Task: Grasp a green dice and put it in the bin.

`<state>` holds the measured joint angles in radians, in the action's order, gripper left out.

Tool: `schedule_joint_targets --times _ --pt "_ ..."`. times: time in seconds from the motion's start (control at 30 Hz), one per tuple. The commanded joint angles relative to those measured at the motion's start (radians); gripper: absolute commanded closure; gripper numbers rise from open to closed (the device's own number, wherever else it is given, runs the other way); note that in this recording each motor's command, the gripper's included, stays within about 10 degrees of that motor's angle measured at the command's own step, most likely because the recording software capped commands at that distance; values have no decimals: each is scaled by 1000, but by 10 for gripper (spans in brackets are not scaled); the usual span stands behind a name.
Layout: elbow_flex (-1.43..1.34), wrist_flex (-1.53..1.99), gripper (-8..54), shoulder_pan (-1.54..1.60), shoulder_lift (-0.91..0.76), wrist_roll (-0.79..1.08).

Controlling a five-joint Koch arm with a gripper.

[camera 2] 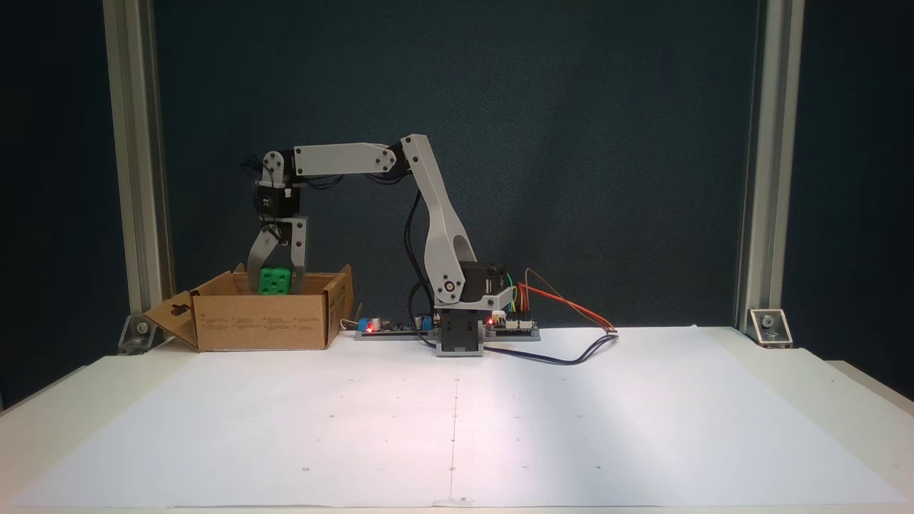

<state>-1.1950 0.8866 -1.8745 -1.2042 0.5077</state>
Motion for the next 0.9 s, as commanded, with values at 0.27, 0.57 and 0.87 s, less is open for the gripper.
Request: schedule_joint_targets --times 0.27,0.57,0.87 --pt "86 -40 10 81 -89 -127" --pt "112 -141 2 750 -442 -512" --pt "-158 -172 6 1290 -756 -514"
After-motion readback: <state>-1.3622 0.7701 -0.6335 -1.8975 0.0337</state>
